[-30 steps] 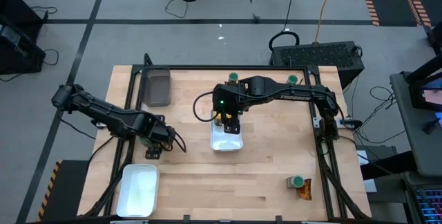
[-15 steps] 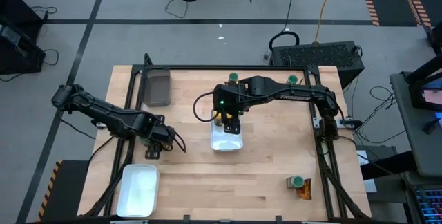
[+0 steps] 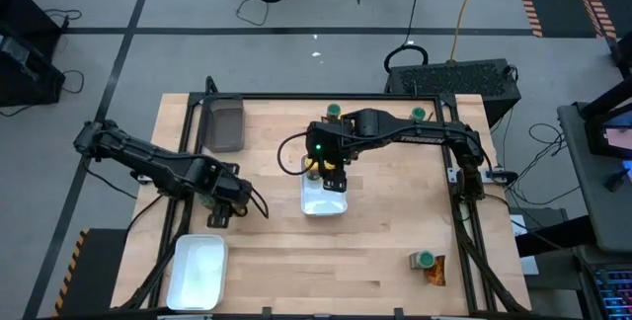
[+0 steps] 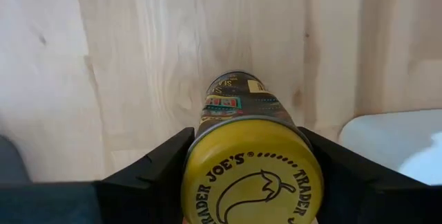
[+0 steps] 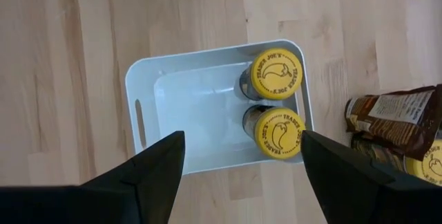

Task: Sort spices by type
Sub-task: Put the left yellow spice bottle into the top white bin

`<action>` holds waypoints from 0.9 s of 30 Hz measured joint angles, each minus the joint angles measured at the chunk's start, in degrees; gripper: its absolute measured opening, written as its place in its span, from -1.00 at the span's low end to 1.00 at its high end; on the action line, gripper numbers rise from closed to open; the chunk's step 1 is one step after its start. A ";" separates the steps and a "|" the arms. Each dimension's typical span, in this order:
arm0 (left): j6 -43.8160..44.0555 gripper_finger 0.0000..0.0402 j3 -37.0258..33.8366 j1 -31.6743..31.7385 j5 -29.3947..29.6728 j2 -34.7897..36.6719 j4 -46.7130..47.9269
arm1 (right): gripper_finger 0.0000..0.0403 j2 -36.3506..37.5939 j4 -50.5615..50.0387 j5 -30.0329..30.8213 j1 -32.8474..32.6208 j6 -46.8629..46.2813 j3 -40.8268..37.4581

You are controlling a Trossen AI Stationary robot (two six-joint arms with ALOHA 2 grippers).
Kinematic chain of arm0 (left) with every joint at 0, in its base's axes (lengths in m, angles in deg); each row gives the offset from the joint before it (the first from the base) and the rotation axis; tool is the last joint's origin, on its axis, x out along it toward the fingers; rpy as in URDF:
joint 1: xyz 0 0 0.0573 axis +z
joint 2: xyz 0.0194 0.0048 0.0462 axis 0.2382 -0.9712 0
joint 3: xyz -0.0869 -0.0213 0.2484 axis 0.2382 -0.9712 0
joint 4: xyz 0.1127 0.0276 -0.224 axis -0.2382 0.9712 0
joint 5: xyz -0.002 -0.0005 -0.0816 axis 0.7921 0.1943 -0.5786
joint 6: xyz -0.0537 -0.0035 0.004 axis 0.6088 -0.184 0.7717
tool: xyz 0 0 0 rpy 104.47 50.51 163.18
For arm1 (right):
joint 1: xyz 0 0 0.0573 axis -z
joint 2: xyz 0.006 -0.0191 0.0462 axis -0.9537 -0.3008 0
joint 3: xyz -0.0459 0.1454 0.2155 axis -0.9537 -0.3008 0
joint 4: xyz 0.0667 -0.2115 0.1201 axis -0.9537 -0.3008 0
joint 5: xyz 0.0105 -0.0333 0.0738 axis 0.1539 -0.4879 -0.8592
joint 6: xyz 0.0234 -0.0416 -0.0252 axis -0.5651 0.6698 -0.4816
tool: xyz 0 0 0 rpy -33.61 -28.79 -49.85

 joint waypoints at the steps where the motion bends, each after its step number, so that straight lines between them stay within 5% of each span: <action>1: -0.29 0.14 1.21 0.01 0.13 0.00 0.38 | 0.35 0.17 -0.01 0.01 0.00 -0.02 -0.01; 13: -4.37 0.14 18.32 4.25 4.15 -1.95 0.92 | 0.35 8.06 -2.82 8.33 -0.04 -4.13 -0.01; 21: -12.54 0.14 27.12 5.95 4.65 -10.40 0.60 | 0.35 13.73 -3.48 9.42 -0.94 -7.45 -0.01; 27: -21.05 0.14 32.93 6.38 4.79 -17.04 -3.30 | 0.35 18.31 -5.73 15.82 -3.68 -11.62 -3.39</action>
